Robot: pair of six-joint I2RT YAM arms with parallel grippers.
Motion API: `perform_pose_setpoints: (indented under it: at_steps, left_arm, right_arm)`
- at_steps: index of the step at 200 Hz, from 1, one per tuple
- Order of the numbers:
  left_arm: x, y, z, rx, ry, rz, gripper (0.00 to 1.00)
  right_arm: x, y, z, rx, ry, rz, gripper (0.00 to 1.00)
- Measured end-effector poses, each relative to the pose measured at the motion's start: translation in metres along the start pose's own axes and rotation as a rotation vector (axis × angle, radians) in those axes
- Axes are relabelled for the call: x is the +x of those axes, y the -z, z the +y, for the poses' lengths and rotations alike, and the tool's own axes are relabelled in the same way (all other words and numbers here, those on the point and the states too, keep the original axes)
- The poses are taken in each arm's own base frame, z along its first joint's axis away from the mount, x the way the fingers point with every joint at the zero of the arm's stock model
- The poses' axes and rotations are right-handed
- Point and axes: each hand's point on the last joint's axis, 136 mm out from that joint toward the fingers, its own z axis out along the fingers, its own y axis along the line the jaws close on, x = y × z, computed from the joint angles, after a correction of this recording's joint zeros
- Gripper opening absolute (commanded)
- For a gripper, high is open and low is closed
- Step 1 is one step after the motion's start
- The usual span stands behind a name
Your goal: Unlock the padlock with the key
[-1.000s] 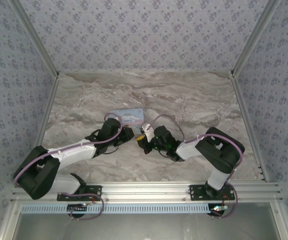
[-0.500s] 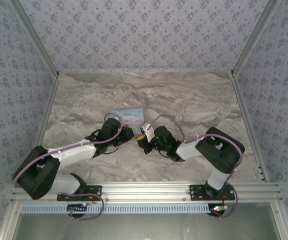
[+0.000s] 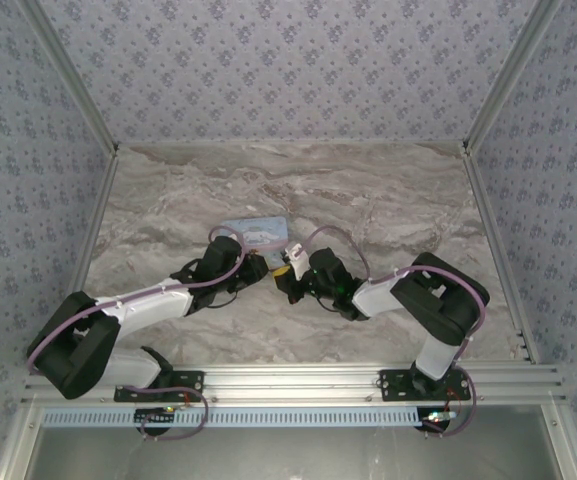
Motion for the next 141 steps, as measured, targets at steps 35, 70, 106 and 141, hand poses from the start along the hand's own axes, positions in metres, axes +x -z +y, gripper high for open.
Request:
perform_pose_setpoints:
  at_steps: [35,70,106,141]
  left_arm:
    - [0.0000,0.0000,0.0000,0.000,0.000,0.000,0.27]
    - [-0.0001,0.0000,0.0000,0.000,0.000,0.000,0.27]
    - [0.0000,0.0000,-0.0001,0.000,0.000,0.000,0.27]
    - [0.0003,0.0000,-0.0004,0.003,0.007,0.003,0.27]
  right_arm:
    - [-0.0003,-0.0009,0.0015,-0.010,0.000,0.001,0.00]
    - [-0.0015,-0.0009,0.0018,-0.012,0.001,-0.004,0.00]
    - [-0.0017,-0.0008,0.0019,-0.017,-0.004,-0.005,0.00]
    - [-0.0025,-0.0011,0.0010,-0.019,-0.008,-0.009,0.00]
